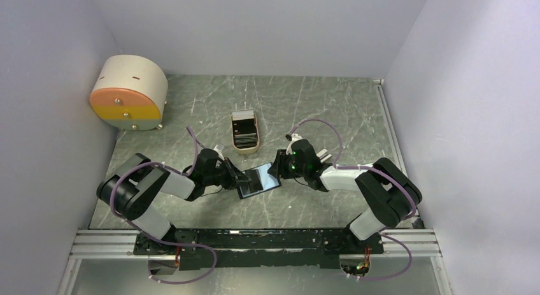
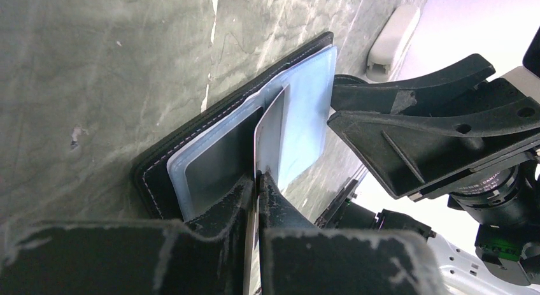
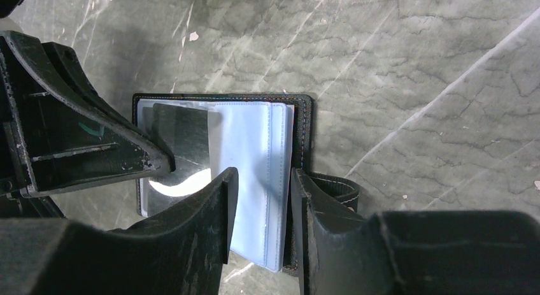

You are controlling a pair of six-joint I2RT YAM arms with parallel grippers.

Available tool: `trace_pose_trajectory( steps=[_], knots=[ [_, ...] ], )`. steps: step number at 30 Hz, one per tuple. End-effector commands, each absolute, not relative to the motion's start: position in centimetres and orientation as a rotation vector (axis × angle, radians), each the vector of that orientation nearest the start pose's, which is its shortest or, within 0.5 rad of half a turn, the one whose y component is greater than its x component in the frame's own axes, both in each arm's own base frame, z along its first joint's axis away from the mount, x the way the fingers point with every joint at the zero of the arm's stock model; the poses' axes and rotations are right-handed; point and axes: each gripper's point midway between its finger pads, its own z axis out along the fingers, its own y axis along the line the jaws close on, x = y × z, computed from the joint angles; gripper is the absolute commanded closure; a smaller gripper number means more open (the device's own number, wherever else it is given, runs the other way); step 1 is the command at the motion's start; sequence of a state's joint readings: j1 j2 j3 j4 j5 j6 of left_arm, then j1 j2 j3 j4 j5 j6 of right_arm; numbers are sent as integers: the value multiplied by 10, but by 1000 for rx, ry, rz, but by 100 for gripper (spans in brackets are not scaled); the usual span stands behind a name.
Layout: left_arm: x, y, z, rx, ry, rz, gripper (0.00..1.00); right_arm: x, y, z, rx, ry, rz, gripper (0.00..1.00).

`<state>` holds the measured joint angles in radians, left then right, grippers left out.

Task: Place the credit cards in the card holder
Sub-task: Insert the credit card into the card holder.

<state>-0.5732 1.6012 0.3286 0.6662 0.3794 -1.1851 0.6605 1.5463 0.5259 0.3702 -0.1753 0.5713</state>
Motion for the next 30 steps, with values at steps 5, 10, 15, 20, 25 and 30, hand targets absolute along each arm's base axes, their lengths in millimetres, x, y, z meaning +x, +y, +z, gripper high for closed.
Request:
trace_pose_trajectory(
  steps=[5, 10, 15, 20, 25, 30],
  knots=[
    [230, -254, 9, -533, 2455, -1172, 91, 243, 254, 9, -210, 2417, 793, 59],
    [228, -255, 3, -533, 2468, -1176, 91, 244, 255, 9, -211, 2417, 794, 60],
    [224, -261, 6, -506, 2477, -1203, 83, 244, 255, 9, -210, 2418, 792, 59],
    [216, -266, 2, -487, 2520, -1184, 69, 244, 256, 10, -211, 2415, 799, 59],
    [212, -265, 2, -491, 2538, -1154, 61, 244, 255, 12, -210, 2412, 796, 59],
    [210, -257, 0, -517, 2558, -1083, 57, 244, 255, 14, -213, 2406, 796, 59]
  ],
)
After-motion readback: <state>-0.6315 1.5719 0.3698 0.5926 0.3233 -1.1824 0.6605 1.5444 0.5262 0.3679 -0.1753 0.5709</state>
